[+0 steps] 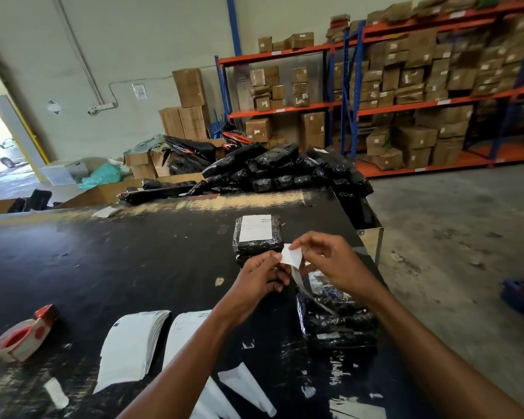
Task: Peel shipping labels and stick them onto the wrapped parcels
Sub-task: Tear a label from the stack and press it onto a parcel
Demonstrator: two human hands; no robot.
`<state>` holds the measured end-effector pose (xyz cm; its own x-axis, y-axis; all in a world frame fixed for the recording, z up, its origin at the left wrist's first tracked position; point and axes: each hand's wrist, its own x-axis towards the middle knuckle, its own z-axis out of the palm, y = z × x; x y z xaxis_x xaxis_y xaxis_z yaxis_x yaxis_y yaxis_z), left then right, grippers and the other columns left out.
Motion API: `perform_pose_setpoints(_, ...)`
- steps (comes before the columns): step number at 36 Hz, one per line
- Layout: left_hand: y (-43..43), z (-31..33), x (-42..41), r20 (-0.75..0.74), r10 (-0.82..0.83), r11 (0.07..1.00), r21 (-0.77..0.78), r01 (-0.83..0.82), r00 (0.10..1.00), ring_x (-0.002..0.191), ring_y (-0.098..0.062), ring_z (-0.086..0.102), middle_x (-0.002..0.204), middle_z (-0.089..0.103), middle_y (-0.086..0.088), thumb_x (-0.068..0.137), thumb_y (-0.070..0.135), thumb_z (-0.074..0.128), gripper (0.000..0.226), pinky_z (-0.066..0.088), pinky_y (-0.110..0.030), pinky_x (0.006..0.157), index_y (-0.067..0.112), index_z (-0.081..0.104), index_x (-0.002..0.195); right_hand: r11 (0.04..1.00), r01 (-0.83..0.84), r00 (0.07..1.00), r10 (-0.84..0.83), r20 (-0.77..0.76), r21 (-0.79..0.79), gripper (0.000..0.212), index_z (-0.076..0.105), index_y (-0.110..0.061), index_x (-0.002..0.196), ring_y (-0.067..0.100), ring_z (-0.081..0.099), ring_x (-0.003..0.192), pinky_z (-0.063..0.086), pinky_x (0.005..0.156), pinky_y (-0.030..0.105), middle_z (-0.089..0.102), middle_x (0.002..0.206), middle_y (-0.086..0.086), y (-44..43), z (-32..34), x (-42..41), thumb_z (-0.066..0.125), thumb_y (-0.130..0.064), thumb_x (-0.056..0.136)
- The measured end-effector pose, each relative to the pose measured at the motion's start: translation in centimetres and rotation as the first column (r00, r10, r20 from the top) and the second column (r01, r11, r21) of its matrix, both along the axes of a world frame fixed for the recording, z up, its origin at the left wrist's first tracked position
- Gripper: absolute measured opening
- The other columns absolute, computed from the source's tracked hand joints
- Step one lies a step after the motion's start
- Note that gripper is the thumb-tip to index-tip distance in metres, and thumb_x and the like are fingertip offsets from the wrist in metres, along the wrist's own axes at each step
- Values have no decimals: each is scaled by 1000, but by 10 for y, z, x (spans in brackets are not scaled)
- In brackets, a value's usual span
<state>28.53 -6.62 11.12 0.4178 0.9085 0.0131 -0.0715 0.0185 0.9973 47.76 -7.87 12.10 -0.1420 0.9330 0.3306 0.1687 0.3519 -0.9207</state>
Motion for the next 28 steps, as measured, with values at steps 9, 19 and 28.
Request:
perform_pose_setpoints(9,-11,-7,34,-80,165,966,216,-145,983,66,-15,61,72,67,-6,106,23,48,28,46,-27,62,9,63,88,993,102,855,-119,505,60,63,70,-28,120,-5,60,99,48,79,14,60,111,-21,-25,-14,36,73,-70,74)
perform_pose_setpoints(19,-42,-7,83,-7,314,783,567,-255,949,73,-3,57,85,61,7,105,35,45,28,46,-17,67,12,58,96,967,253,877,-212,432,-39,16,72,-27,87,13,70,73,57,65,30,72,82,-9,-34,-48,47,63,-38,94)
perform_pose_setpoints(28,-20,-47,86,-56,423,903,-57,-426,905,93,-20,76,104,79,-6,91,19,73,28,62,-35,79,9,70,117,914,12,1000,-13,-1,-406,30,70,-25,121,12,74,98,60,87,36,77,109,-8,-21,-59,64,73,-28,91)
